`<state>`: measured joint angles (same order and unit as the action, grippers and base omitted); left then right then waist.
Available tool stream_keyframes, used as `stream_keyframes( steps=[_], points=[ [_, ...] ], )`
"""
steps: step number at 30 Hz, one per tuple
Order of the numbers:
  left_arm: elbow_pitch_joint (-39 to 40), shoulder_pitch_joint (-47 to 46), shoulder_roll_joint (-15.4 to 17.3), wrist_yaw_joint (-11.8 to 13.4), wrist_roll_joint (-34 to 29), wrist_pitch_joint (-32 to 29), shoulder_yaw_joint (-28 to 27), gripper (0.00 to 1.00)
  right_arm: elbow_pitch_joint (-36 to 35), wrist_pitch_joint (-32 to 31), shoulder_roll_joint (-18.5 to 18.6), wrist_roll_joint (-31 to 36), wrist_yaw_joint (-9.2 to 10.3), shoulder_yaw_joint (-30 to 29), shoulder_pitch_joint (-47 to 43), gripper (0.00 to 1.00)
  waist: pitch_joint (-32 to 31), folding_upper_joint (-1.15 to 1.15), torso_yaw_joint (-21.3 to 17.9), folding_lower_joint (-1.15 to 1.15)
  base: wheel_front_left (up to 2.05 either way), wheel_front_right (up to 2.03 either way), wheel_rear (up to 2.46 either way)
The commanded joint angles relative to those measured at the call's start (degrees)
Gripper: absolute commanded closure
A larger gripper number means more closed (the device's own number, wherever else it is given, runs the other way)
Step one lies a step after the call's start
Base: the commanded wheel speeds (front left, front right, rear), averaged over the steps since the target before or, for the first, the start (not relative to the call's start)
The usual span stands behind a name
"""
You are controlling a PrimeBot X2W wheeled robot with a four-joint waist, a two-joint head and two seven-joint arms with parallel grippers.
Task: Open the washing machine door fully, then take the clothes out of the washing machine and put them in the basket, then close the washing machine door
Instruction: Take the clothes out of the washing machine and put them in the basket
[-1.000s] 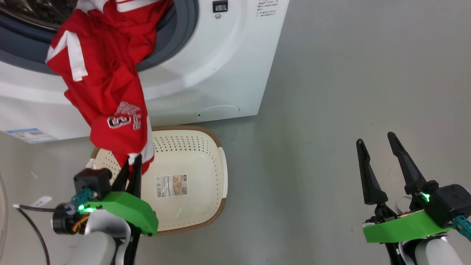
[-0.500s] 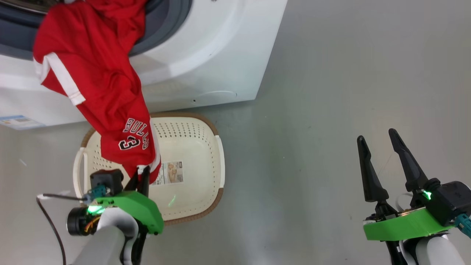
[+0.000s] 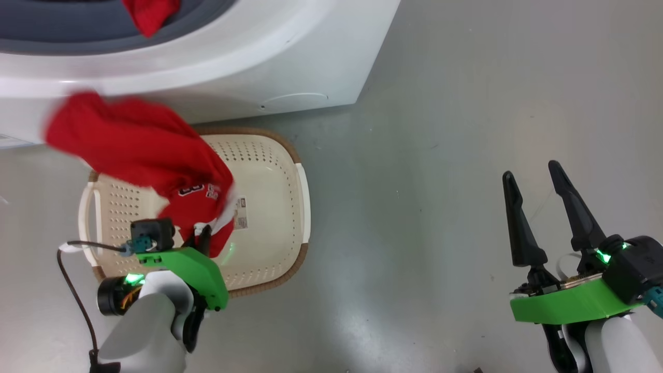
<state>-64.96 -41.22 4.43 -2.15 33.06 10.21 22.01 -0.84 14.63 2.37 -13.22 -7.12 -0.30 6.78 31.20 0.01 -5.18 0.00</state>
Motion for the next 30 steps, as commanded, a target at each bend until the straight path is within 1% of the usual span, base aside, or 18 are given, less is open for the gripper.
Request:
stream_keyframes(
  steps=[1, 4, 9, 25, 27, 29, 30],
  points=[
    [-0.94, -0.87, 1.15, -0.76, 0.42, 0.87, -1.13, 1.00, -1.43, 0.37, 0.51, -0.47, -0.36, 1.44, 0.85, 0.00, 1.24, -0.01, -0.57, 0.00, 0.00, 0.00, 0.00],
    [-3.59, -2.03, 0.83, -1.27, 0.56, 1.40, -0.93, 1.00, -1.45, 0.37, 0.51, -0.51, -0.36, 1.36, 1.20, 0.00, 1.92, -0.01, -0.73, 0.00, 0.00, 0.00, 0.00],
    [-6.22, -3.23, 1.08, -1.41, 0.79, 2.31, -0.96, 1.00, -1.54, 0.37, 0.51, -0.58, -0.36, 1.63, 1.80, 0.00, 3.24, -0.01, -1.04, 0.00, 0.00, 0.00, 0.00],
    [-8.18, -5.08, 1.71, -1.18, 1.42, 4.18, -1.17, 1.00, -0.69, 0.37, 0.51, -0.80, -0.36, 1.94, 2.83, 0.00, 4.25, -0.01, -0.90, 0.00, 0.00, 0.00, 0.00],
    [-8.24, -5.31, 1.78, -1.17, 1.55, 4.33, -1.29, 0.75, -0.60, 0.37, 0.51, -0.82, -0.36, 1.89, 2.83, 0.00, 4.17, -0.01, -0.80, 0.00, 0.00, 0.00, 0.00],
    [-8.22, -5.61, 1.89, -1.14, 1.69, 4.49, -1.50, 0.36, -0.52, 0.37, 0.51, -0.85, -0.36, 1.87, 2.77, 0.00, 4.03, -0.01, -0.66, 0.00, 0.00, 0.00, 0.00],
    [-8.20, -5.73, 1.92, -1.16, 1.76, 4.55, -1.60, 0.23, -0.46, 0.37, 0.51, -0.85, -0.36, 1.87, 2.74, 0.00, 3.95, -0.01, -0.60, 0.00, 0.00, 0.00, 0.00]
  ],
)
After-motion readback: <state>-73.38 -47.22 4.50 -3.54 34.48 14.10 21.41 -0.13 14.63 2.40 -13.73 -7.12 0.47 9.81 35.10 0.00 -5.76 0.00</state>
